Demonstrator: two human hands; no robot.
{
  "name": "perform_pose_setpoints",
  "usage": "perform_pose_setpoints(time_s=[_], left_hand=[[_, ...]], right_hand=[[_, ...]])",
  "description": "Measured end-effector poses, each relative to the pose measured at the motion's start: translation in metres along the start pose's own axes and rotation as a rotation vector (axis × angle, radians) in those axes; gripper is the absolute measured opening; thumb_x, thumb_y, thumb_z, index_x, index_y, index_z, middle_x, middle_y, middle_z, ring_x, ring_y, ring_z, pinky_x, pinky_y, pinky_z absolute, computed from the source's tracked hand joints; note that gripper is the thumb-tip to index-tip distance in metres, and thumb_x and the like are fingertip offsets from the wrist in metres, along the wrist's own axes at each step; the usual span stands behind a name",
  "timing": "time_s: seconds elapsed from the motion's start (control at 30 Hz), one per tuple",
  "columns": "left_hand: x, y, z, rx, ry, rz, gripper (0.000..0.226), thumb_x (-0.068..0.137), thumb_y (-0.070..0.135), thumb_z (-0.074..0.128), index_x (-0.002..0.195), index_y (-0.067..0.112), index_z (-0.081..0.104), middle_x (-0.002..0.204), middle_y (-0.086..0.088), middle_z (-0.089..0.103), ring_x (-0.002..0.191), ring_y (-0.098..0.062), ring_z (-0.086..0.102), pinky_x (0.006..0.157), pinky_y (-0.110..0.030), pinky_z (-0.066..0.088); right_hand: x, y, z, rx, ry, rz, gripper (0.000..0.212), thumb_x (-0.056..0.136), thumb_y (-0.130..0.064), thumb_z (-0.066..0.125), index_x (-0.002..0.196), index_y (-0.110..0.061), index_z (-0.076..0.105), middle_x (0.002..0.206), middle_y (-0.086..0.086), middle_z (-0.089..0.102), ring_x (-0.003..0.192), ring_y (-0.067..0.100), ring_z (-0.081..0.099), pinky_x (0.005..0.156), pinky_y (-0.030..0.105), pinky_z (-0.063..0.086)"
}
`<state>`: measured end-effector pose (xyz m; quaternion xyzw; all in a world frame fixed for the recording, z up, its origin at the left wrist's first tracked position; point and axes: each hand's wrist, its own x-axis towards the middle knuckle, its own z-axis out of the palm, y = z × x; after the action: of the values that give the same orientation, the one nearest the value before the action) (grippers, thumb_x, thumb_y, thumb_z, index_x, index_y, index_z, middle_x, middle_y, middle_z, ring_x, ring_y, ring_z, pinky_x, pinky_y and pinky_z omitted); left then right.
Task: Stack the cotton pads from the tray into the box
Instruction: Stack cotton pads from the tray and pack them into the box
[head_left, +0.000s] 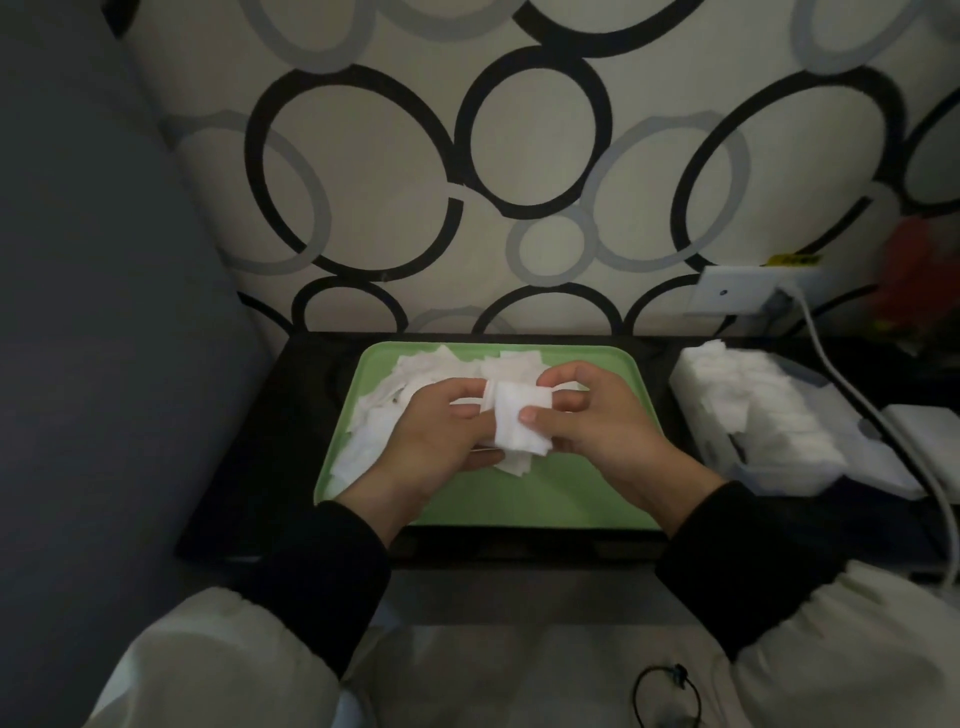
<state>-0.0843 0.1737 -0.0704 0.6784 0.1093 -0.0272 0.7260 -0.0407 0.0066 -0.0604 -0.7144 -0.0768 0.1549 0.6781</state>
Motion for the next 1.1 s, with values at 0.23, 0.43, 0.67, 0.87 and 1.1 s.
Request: perform_pose_setpoints(time_s=[0.23,0.43,0.67,0.87,1.1], left_hand=[[-0.001,0.002,0.022,0.031,-0.1,0.028,0.017,0.097,0.011,0.061,0.108,0.018,0.071,0.096,-0.006,0.078,0.088,-0.018,0.075,0.072,-0.026,0.061],[0.004,0.0,0.044,-0.03,-0.092,-0.002,0.021,0.101,0.023,0.056,0.11,0.013,0.071,0.105,-0.007,0.076,0.094,-0.023,0.075,0.075,-0.033,0.061],[0.009,-0.007,0.071,0.08,-0.17,0.153,0.032,0.087,-0.004,0.07,0.114,0.013,0.067,0.1,-0.009,0.077,0.091,-0.023,0.074,0.08,-0.034,0.062],[0.018,-0.013,0.105,0.045,-0.15,0.138,0.027,0.084,0.003,0.075,0.106,0.016,0.067,0.096,-0.014,0.074,0.082,-0.022,0.074,0.077,-0.034,0.061],[0.03,-0.03,0.158,0.099,-0.143,0.099,0.016,0.087,0.009,0.072,0.098,0.018,0.066,0.081,-0.005,0.073,0.068,-0.015,0.069,0.065,-0.027,0.051]], right_hand=[[-0.002,0.004,-0.021,-0.088,0.059,-0.017,0.036,0.073,0.0,0.083,0.099,-0.009,0.06,0.085,0.011,0.07,0.075,0.022,0.07,0.066,0.041,0.061],[-0.004,0.01,-0.041,-0.259,0.136,-0.056,0.036,0.072,-0.014,0.087,0.096,-0.018,0.061,0.087,0.007,0.064,0.072,0.018,0.062,0.064,0.037,0.055],[-0.014,0.003,-0.073,-0.426,0.098,-0.24,0.034,0.078,-0.015,0.081,0.101,-0.034,0.066,0.104,-0.003,0.066,0.09,0.008,0.063,0.078,0.022,0.051],[-0.027,-0.007,-0.12,-0.617,0.147,-0.248,0.016,0.082,-0.017,0.078,0.095,-0.023,0.072,0.087,0.002,0.072,0.075,0.008,0.064,0.069,0.022,0.051],[-0.017,-0.023,-0.195,-0.535,0.401,-0.159,0.012,0.086,-0.005,0.072,0.098,-0.005,0.068,0.082,0.0,0.067,0.071,0.008,0.061,0.058,0.013,0.05]])
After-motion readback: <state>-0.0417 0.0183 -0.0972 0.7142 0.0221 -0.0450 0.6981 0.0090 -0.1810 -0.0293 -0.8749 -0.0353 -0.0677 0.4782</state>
